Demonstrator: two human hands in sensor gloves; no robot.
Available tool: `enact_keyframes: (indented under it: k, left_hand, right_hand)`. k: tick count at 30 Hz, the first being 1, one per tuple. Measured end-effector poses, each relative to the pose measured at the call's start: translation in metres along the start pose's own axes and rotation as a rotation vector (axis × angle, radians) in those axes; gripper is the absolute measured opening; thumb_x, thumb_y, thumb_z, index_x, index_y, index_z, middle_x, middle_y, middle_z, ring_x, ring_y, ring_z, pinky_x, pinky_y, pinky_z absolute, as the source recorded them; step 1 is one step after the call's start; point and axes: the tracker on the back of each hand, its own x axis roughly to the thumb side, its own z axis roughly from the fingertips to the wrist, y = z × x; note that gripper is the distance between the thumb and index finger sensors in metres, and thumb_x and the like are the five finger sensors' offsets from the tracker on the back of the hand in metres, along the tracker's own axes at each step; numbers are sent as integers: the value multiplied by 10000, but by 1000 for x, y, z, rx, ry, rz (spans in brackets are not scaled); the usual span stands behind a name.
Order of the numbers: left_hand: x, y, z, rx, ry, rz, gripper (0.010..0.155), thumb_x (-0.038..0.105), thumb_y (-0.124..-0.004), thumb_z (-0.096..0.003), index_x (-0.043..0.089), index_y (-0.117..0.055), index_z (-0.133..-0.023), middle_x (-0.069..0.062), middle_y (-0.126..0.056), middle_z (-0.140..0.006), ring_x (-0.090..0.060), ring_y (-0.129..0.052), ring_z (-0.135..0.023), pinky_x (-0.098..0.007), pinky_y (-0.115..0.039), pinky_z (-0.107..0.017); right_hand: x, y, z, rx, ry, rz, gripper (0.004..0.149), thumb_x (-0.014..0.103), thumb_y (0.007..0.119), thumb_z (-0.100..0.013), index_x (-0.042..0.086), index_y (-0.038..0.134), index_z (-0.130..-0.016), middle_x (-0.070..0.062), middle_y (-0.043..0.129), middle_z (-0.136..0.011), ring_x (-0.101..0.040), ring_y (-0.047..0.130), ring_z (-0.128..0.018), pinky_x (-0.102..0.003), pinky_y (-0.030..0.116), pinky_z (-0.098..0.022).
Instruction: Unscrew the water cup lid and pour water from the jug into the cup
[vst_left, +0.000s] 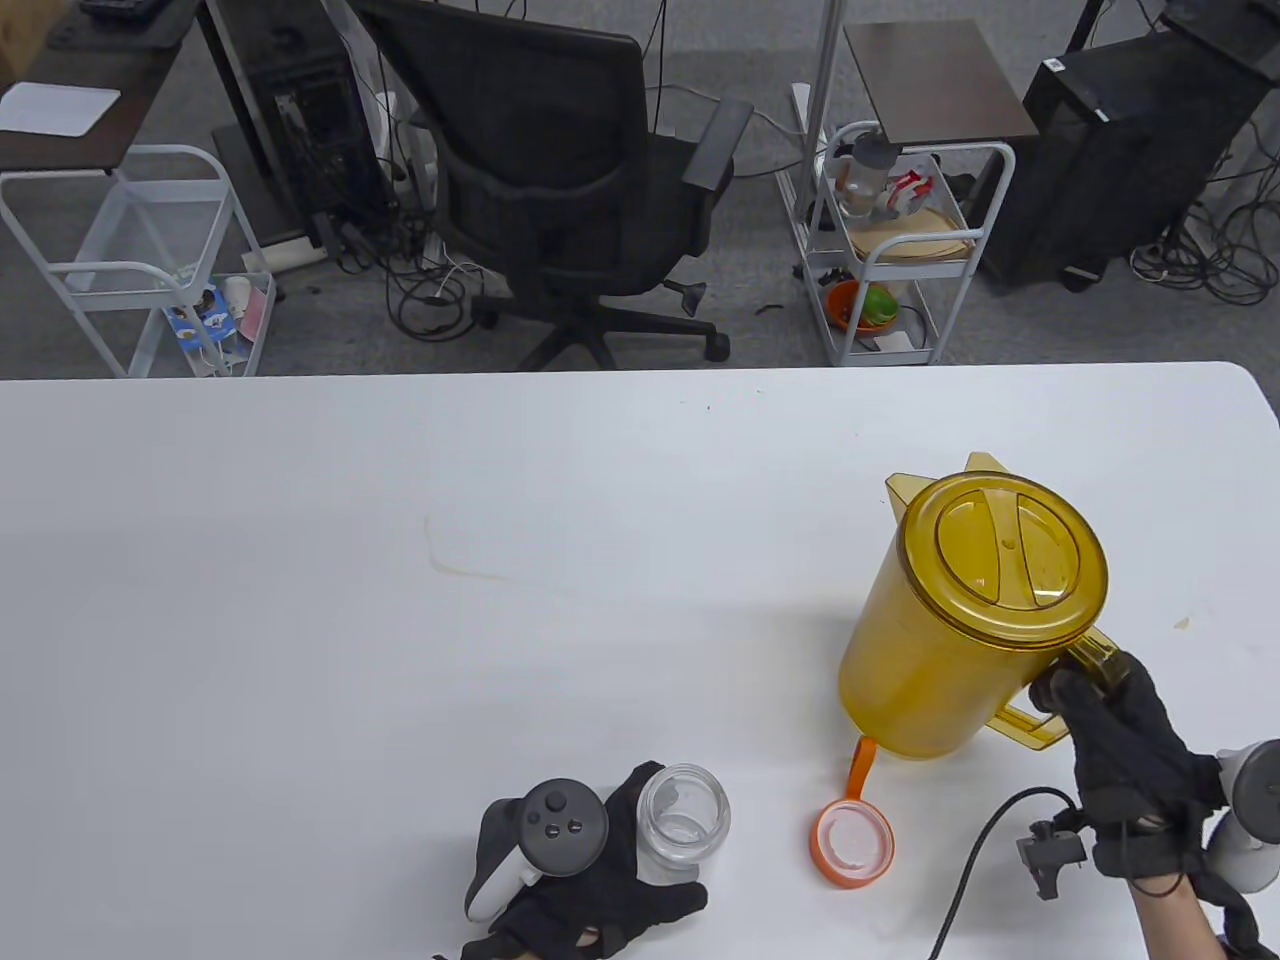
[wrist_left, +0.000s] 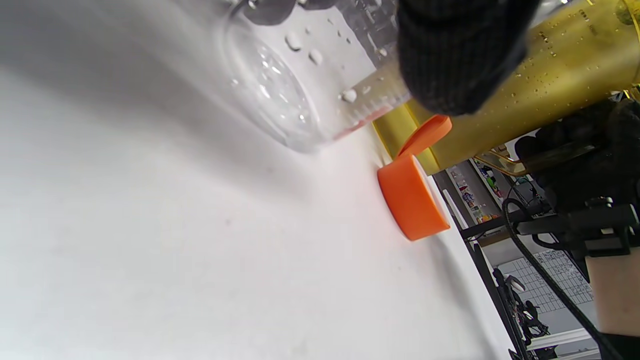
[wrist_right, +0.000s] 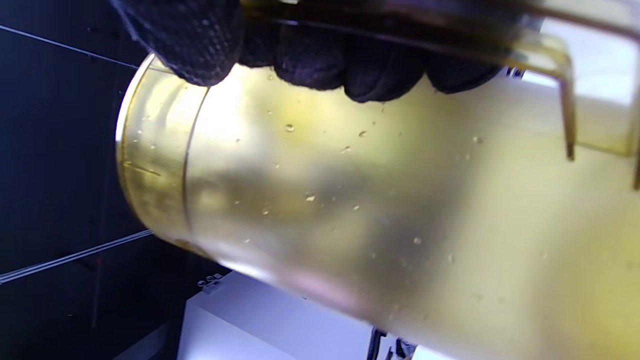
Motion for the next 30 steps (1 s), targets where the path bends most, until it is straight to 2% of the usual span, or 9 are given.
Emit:
enact_keyframes:
  k: [6, 8, 17, 22, 30]
  left_hand:
    - [0, 0, 0, -3, -1, 2, 1110, 529, -897, -375, 242, -66, -1053, 6, -276, -1198, -289, -428, -1165, -484, -329, -875]
    - [0, 0, 0, -7, -3, 9, 1112, 522, -902, -376, 243, -66, -1054, 8, -276, -1199, -288, -424, -1166, -484, -324, -875]
    - [-1, 0, 0, -16, -6, 16, 1108, 507, -905, -382, 244, -64, -1053, 7, -267, -1199, -287, -413, -1168, -483, -315, -876]
    - [-1, 0, 0, -13, -3, 12, 1111, 500, -909, -383, 243, -61, -1052, 8, -265, -1199, -286, -412, -1168, -482, -315, -876]
    - [-2, 0, 0, -14, -2, 12, 1109, 494, -909, -384, 241, -61, -1052, 3, -257, -1198, -288, -404, -1169, -484, -309, -876]
  right_hand:
    - [-3, 7, 3, -46, -61, -55, 365, 467, 707, -587, 292, 659, -905, 5, 798, -772, -293, 822, -654, -566, 730, -639]
    - [-1, 9, 3, -53, -54, -56, 365, 441, 708, -589, 275, 650, -909, -10, 796, -771, -308, 809, -658, -602, 688, -656]
    - [12, 4, -2, -75, -46, -90, 364, 431, 708, -593, 273, 647, -916, -5, 793, -777, -305, 794, -667, -612, 640, -675]
    - [38, 0, -2, -50, -92, -53, 367, 431, 711, -591, 273, 651, -917, -6, 796, -777, -305, 793, -666, -607, 640, -676]
    - [100, -6, 12, -29, -176, 31, 380, 441, 708, -589, 267, 657, -923, 10, 820, -760, -282, 827, -632, -576, 701, -641]
